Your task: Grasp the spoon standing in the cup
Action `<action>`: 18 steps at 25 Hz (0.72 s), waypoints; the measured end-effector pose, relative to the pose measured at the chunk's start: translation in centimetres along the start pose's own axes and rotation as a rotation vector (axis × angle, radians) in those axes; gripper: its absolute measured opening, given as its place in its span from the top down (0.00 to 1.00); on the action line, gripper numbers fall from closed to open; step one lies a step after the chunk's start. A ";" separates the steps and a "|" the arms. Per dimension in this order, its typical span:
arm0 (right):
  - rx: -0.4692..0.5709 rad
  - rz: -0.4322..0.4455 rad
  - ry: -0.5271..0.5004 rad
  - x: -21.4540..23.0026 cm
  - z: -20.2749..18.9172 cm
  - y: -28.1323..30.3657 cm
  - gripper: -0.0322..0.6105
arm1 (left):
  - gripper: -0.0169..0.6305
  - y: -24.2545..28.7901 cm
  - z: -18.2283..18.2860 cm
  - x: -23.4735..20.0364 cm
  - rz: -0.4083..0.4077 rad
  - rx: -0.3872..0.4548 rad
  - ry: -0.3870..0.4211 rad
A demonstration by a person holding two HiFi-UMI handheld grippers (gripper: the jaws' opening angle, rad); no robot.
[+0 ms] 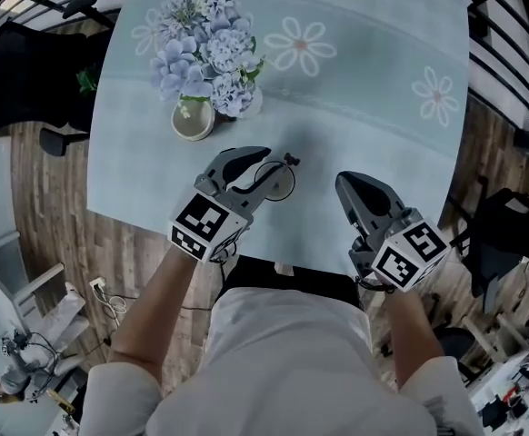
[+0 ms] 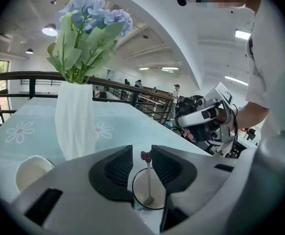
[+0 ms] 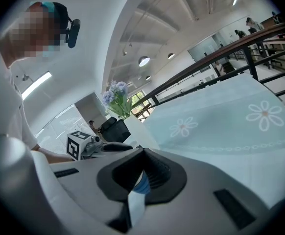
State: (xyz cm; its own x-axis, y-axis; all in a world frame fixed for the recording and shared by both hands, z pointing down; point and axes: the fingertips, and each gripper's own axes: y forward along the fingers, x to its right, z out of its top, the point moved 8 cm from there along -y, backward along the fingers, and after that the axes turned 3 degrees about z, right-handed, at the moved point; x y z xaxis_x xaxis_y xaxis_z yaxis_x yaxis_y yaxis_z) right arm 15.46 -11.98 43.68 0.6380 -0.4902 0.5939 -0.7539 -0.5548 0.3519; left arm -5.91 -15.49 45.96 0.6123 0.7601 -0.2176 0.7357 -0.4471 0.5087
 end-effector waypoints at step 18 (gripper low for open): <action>-0.035 -0.064 0.056 1.5 -2.6 0.4 0.92 | 0.71 3.9 -1.7 -2.0 -0.299 -0.058 0.027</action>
State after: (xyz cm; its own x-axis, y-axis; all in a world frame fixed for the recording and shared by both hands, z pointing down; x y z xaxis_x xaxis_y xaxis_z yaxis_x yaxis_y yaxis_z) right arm 15.69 -11.22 46.57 0.6761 -0.4158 0.6083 -0.7174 -0.5598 0.4148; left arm -4.79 -17.92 49.77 0.3625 0.8666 -0.3429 0.8640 -0.1745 0.4723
